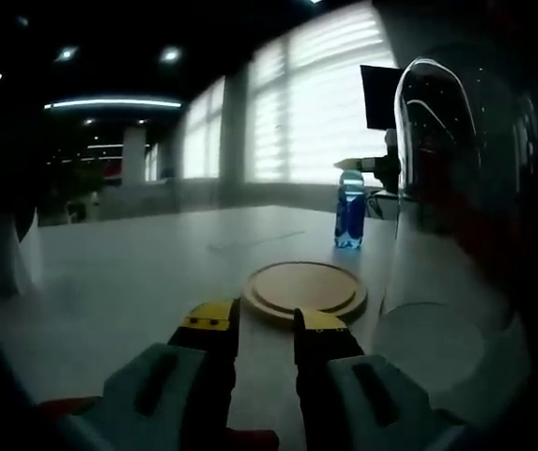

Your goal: Open the cover put in the Mizone put the cover back on

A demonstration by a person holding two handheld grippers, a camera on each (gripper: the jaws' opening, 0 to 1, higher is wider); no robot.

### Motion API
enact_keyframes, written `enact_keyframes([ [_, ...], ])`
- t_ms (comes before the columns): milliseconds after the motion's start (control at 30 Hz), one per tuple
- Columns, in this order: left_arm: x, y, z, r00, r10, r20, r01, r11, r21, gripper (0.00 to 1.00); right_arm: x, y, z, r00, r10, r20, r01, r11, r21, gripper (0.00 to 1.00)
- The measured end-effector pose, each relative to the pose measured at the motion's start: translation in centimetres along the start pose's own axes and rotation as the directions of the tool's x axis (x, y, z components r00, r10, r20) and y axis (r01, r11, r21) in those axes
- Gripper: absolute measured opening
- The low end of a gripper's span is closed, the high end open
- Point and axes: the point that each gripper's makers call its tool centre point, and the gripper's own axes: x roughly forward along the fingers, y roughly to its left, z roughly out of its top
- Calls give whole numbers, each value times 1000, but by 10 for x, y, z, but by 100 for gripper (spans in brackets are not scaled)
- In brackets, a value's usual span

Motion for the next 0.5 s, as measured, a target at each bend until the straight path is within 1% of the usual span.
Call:
enact_keyframes([
  [167,-1,-4,0,1000,1,-5,-1,1000,7,18,1,10,3,998,57,25,-56,998,-34,24],
  [233,-1,-3,0,1000,3,-2,-3,1000,3,18,1,13,3,998,57,30,-56,998,-37,24],
  [300,-1,-2,0,1000,5,-5,-5,1000,4,18,3,9,4,999,21,47,-20,1000,-18,24],
  [367,-1,-3,-1,1000,7,-7,-7,1000,5,18,4,5,3,998,24,52,-23,1000,-9,24],
  [433,-1,-4,0,1000,6,-6,-6,1000,6,18,4,2,3,997,42,61,-42,999,9,24],
  [500,-1,-5,0,1000,4,-6,-4,1000,6,18,4,0,3,996,34,77,-36,999,24,24],
])
